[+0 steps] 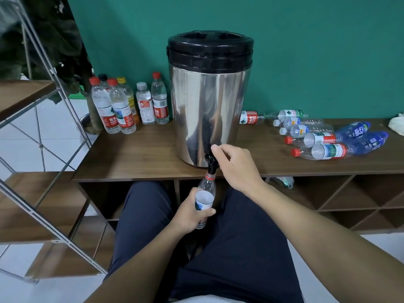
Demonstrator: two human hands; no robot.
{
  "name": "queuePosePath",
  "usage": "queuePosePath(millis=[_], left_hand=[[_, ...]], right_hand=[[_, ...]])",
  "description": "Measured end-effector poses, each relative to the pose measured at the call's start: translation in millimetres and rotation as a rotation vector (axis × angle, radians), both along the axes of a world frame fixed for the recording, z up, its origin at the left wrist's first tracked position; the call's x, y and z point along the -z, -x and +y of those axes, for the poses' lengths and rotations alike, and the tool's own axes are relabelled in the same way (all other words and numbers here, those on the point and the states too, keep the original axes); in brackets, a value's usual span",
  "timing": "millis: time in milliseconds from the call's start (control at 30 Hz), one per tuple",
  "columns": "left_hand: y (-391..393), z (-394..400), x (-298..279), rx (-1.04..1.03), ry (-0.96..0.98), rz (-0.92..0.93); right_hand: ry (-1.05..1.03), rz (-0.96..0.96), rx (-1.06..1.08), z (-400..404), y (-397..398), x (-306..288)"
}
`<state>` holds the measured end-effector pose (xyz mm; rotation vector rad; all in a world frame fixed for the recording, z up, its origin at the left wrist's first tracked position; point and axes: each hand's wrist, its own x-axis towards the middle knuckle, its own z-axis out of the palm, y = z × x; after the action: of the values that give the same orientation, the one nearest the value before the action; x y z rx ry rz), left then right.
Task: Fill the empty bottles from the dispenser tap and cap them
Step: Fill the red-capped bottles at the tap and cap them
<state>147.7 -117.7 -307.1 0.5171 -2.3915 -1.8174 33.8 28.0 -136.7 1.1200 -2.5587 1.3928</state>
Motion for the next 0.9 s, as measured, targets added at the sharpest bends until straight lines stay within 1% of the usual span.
queuePosePath(millis=[67, 133, 200, 233, 267, 300, 400, 467, 533, 567, 700, 767, 833, 900], left_hand=[[1, 2, -2, -0.011, 0.018, 0.003], [3, 5, -2, -0.018, 0.033, 0.005], [4, 8, 0, -0.017, 0.048, -0.001], [5, 9, 0, -0.017, 0.055, -0.006], [5, 9, 1, -0.019, 0.061, -0.01], [6, 10, 1, -0.022, 0.071, -0.011], [7, 9, 2, -0.044, 0.096, -0.012], [8, 10, 3, -0.056, 0.096, -0.01], [8, 10, 4, -0.067, 0.091, -0.006], [7, 10, 4, -0.069, 0.088, -0.002], [7, 11, 4, -0.071, 0.085, 0.011], [6, 12, 4, -0.072, 0.079, 0.022], [6, 12, 3, -0.078, 0.077, 0.034], [6, 12, 4, -0.088, 0.077, 0.05]], right_hand=[[-0.042, 0.082, -0.01, -7, -2, -2], [-0.092, 0.142, 0.023, -12, 0, -3], [-0.113, 0.124, 0.041, -15, 5, -5], [-0.11, 0.078, 0.046, -15, 8, -6], [-0.089, -0.005, 0.05, -15, 9, -8], [-0.039, -0.134, 0.055, -14, 11, -8], [0.203, -0.595, 0.065, -11, 16, 5], [0.328, -0.751, 0.062, -9, 17, 17], [0.393, -0.81, 0.076, -7, 14, 26], [0.394, -0.796, 0.092, -6, 15, 32], [0.253, -0.548, 0.149, 0, 6, 54], [0.213, -0.476, 0.176, 3, -1, 65], [0.169, -0.459, 0.161, 6, -7, 79], [0.136, -0.497, 0.137, 6, -12, 94]])
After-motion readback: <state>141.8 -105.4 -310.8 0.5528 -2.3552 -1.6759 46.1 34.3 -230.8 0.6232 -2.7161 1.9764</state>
